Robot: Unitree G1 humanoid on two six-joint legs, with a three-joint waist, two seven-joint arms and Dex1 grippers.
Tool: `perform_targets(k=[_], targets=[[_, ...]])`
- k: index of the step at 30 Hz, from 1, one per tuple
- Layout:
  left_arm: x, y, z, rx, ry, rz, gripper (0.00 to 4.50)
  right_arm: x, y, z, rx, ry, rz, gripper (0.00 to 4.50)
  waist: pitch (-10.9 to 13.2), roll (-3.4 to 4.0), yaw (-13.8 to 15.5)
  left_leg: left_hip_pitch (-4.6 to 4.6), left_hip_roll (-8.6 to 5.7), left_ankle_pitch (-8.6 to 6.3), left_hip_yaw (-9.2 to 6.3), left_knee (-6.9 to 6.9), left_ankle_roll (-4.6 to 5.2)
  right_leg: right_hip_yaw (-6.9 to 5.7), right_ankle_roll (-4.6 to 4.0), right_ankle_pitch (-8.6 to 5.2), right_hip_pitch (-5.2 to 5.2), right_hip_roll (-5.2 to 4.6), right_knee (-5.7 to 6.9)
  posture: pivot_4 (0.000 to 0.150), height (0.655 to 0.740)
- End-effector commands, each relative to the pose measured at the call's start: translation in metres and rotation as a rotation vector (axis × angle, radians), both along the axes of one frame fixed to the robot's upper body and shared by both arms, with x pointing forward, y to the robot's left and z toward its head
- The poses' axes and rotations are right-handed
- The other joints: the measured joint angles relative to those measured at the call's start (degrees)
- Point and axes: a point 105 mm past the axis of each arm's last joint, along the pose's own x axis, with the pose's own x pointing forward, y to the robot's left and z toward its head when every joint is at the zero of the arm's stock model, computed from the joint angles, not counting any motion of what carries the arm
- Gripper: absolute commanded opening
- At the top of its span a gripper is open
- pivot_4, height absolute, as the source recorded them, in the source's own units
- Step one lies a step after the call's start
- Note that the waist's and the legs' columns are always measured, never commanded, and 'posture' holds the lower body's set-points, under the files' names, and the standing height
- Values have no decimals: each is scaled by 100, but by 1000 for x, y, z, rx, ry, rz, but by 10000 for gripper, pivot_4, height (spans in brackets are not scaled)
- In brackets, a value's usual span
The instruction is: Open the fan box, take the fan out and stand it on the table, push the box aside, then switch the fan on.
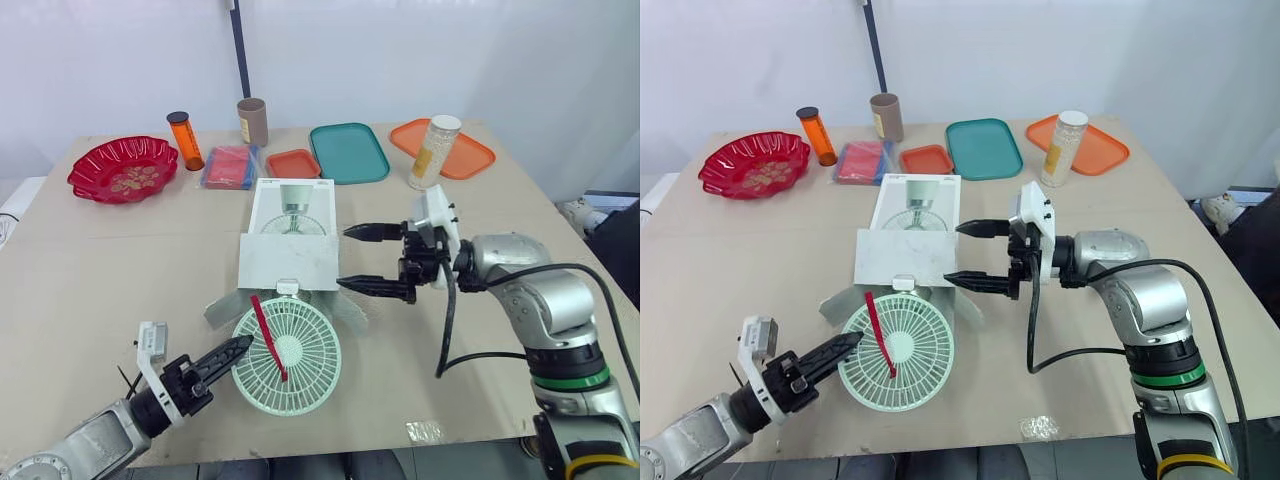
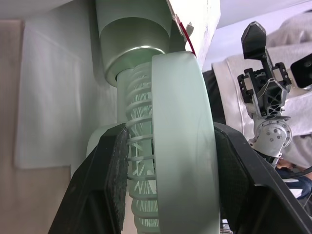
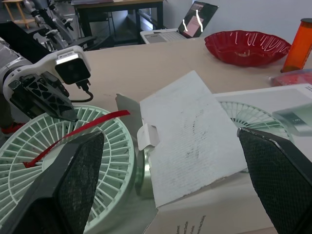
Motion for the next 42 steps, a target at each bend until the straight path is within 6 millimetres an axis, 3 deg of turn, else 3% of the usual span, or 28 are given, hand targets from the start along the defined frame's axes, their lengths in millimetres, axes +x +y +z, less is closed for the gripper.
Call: perform_targets(k=[1,6,8,13,21,24,29,33,36,42], targets=[[-11,1,-9,31,38,-14,19196,-8,4,12,7,-60,42,45000,0,0,0,2,1,0,5,0,0,1,-3,-1,0,0,0,1500,7384],[-13,1,-16,61,32,-7,19196,-9,4,12,5,-60,44,45000,0,0,10,4,2,0,5,0,0,1,-9,-3,3,0,0,1500,7384],[-8,3,-15,64,20,9,29257,-9,5,11,4,-60,47,45000,-1,0,11,4,2,0,5,0,0,1,-9,-3,4,0,0,1500,7384],[3,5,4,34,-62,50,44587,-9,5,11,1,-63,57,45000,0,-1,14,4,7,0,8,0,0,2,-6,1,2,3,-1,1500,7384],[-4,26,10,174,-115,58,44587,-16,4,8,-2,-66,92,45000,2,-3,11,4,17,-3,14,0,-5,2,-7,4,-1,12,-3,1500,7384],[-11,36,16,329,-201,26,44587,-18,2,5,-2,-76,102,45000,3,-6,12,4,19,-4,14,0,-5,2,-11,2,-1,14,-4,1500,7384],[1,55,25,713,-487,70,44587,-19,2,-10,-37,-86,107,45000,4,-7,14,9,26,-4,25,0,-5,5,-36,-1,3,21,-9,1500,7384],[6,59,34,908,-724,61,44587,-24,1,-11,-23,-78,123,45000,4,-7,14,7,30,-5,28,-1,-6,6,-39,2,2,24,-17,1500,7384],[-3,55,19,1093,-874,-108,44587,-25,0,-15,-26,-64,130,45000,5,-8,15,5,32,-5,33,-1,-6,9,-39,6,1,24,-22,1500,7384],[-18,70,-8,1332,-1122,-268,44587,-23,2,-22,-43,-59,131,45000,5,-9,16,7,39,-7,42,-2,-3,8,-42,12,1,27,-29,1500,7384]])
